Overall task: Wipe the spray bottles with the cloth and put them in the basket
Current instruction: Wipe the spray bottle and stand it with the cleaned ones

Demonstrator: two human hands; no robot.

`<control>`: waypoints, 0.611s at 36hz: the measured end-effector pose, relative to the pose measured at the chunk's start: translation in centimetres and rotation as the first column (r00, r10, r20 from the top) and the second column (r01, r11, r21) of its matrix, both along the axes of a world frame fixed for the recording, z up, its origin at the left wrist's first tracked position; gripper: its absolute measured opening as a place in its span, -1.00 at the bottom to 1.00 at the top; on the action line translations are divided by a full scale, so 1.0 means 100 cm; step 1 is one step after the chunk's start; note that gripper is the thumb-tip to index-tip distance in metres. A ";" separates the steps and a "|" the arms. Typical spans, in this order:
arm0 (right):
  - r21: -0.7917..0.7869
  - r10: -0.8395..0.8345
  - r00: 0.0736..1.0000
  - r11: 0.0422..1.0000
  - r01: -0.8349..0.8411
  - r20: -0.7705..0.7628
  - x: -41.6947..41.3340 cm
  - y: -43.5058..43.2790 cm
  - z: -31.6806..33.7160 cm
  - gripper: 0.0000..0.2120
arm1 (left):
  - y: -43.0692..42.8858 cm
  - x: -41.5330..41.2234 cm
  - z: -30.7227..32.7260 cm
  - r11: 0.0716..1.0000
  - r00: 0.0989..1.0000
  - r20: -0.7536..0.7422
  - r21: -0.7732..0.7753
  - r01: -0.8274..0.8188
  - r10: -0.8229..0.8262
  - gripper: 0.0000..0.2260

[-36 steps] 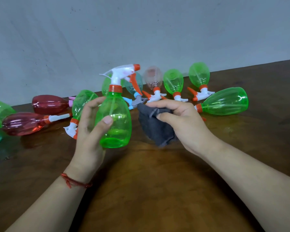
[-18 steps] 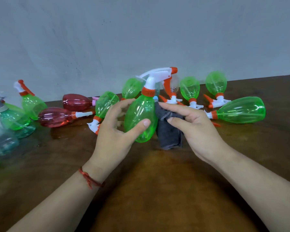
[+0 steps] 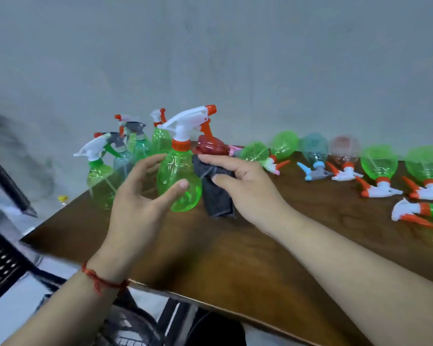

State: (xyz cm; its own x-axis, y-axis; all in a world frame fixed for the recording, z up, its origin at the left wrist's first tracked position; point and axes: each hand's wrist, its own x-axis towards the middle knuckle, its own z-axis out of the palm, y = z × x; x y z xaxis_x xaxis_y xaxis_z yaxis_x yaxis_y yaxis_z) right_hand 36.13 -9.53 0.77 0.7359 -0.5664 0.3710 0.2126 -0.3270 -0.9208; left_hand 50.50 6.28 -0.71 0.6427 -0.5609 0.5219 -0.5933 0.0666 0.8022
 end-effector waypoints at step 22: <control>-0.121 0.185 0.953 0.968 -0.218 -0.241 0.193 0.111 -0.025 -0.60 | 0.123 0.136 -0.062 0.910 0.909 -0.110 0.158 -0.383 0.402 -0.53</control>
State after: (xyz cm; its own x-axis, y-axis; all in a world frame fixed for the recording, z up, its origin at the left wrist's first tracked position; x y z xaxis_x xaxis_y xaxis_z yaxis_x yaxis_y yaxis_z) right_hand 55.48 1.57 -1.71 0.9030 -0.3504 0.2487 0.0798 -0.4320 -0.8983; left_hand 64.14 18.58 -6.86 0.8844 -0.3055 0.3530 -0.4339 -0.2591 0.8629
